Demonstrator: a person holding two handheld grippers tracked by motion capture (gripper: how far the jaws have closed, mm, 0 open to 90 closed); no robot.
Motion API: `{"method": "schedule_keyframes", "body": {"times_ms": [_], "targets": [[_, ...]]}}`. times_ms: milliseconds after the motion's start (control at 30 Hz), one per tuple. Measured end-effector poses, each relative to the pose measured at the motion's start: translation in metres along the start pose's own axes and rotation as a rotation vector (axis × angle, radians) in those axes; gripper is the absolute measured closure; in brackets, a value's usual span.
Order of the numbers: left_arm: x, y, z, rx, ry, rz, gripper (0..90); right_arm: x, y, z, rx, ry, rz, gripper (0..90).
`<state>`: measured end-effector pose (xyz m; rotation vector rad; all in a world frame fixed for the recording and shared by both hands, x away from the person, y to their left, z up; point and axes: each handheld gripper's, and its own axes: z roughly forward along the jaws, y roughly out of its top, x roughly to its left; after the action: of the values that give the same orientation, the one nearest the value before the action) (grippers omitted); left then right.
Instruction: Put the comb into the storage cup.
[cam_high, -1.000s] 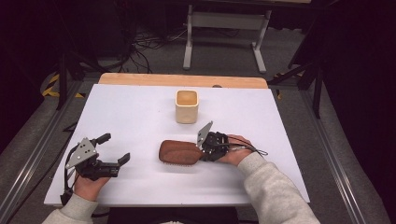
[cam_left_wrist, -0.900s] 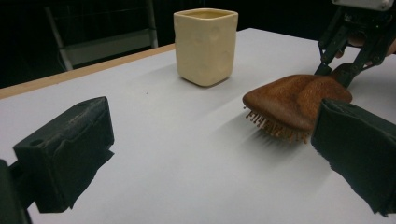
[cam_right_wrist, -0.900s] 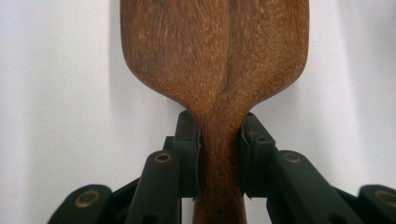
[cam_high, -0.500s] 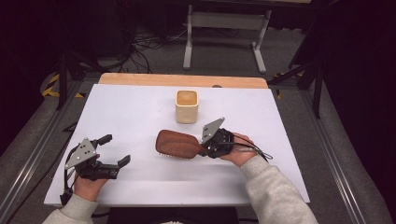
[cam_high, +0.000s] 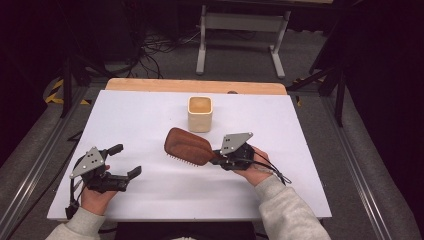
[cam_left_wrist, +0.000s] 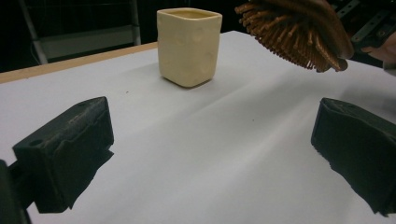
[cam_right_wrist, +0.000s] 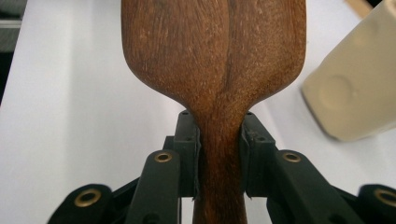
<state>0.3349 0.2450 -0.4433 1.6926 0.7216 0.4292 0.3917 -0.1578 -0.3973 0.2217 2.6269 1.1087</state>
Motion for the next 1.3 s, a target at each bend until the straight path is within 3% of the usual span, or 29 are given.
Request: {"method": "schedule_keyframes", "body": {"times_ms": [233, 467, 800, 1300], "targets": [[-0.001, 0.005, 0.004, 0.026, 0.003, 0.011, 0.2, 0.006, -0.001, -0.004, -0.101, -0.06, 0.045, 72.4], [-0.003, 0.017, 0.008, 0.042, -0.031, -0.002, 0.4, 0.016, -0.004, 0.002, -0.177, -0.126, 0.075, 72.4], [-0.005, 0.032, 0.014, 0.024, -0.06, -0.021, 0.5, 0.024, -0.01, 0.014, -0.298, -0.177, 0.146, 72.4], [-0.018, 0.067, 0.037, 0.013, -0.141, -0.006, 0.4, 0.029, -0.01, 0.018, -0.293, -0.209, 0.128, 72.3]]}}
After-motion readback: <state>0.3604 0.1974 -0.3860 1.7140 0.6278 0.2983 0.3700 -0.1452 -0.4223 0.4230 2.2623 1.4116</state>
